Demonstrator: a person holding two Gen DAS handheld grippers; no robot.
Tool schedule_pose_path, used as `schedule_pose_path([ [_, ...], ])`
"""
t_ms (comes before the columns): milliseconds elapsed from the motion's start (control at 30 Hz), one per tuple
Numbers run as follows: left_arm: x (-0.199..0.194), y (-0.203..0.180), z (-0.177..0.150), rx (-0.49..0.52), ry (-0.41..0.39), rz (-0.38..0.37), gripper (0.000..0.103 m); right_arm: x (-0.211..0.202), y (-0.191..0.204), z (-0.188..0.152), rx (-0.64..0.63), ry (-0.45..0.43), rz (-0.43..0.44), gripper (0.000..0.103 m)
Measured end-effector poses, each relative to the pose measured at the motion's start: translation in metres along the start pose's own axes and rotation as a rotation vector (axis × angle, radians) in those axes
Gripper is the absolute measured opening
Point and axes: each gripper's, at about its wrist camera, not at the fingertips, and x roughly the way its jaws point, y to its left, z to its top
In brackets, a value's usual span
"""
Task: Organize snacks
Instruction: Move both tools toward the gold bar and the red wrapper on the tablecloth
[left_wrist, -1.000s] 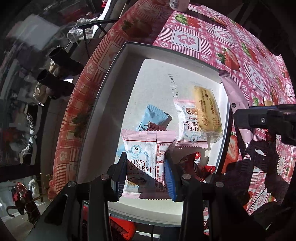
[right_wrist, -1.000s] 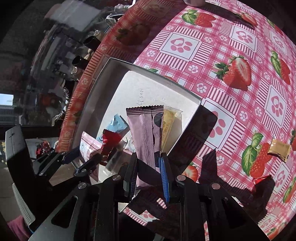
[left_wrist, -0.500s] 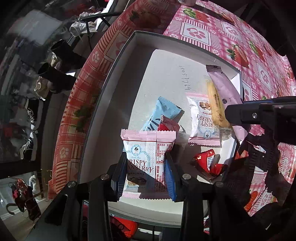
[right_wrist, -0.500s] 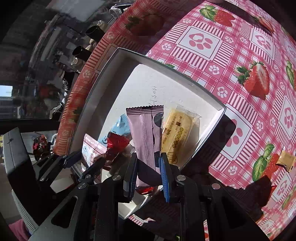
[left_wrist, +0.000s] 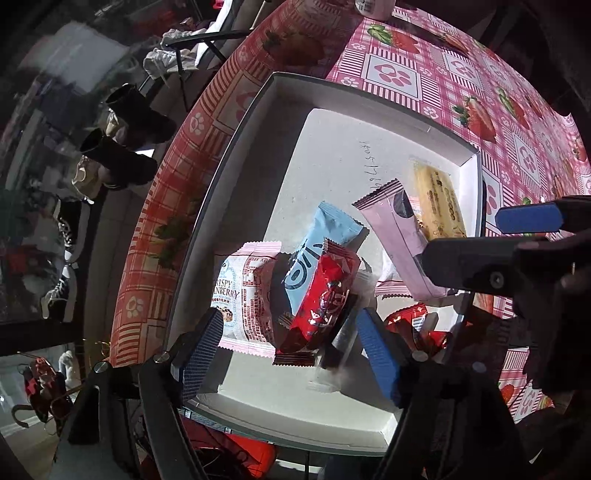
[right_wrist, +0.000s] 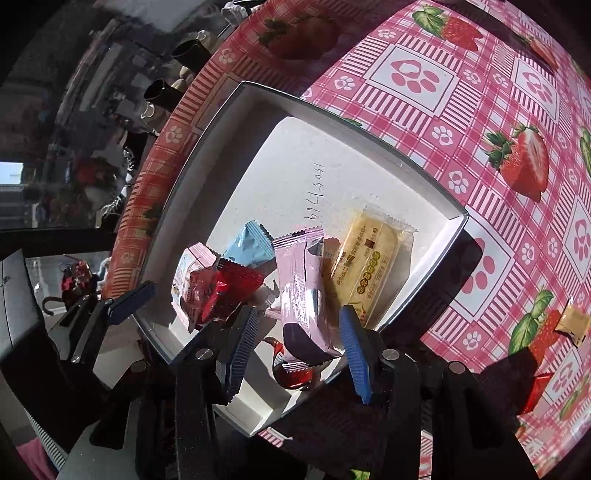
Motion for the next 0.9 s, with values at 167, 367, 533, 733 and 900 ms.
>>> schedule_pose_path([
  [167, 0.002, -0.01, 0.003, 0.032, 0.019, 0.014, 0.079, -0.009, -0.006, -0.006, 0.006, -0.022, -0.037, 0.101],
  [367, -0.014, -0.04, 0.003, 0.075, 0.004, -0.04, 0.079, -0.022, -0.048, -0.028, 0.063, -0.031, -0.097, 0.101],
  [533, -0.021, -0.071, 0.006, 0.15, 0.002, -0.058, 0.079, -0.028, -0.113, -0.055, 0.174, -0.032, -0.208, 0.101],
  [733, -0.027, -0.105, 0.005, 0.24, 0.007, -0.069, 0.079, -0.023, -0.193, -0.093, 0.312, 0.023, -0.291, 0.101],
  [900, -0.03, -0.138, 0.008, 0.315, 0.01, -0.058, 0.079, -0.017, -0.222, -0.104, 0.347, 0.019, -0.262, 0.101],
])
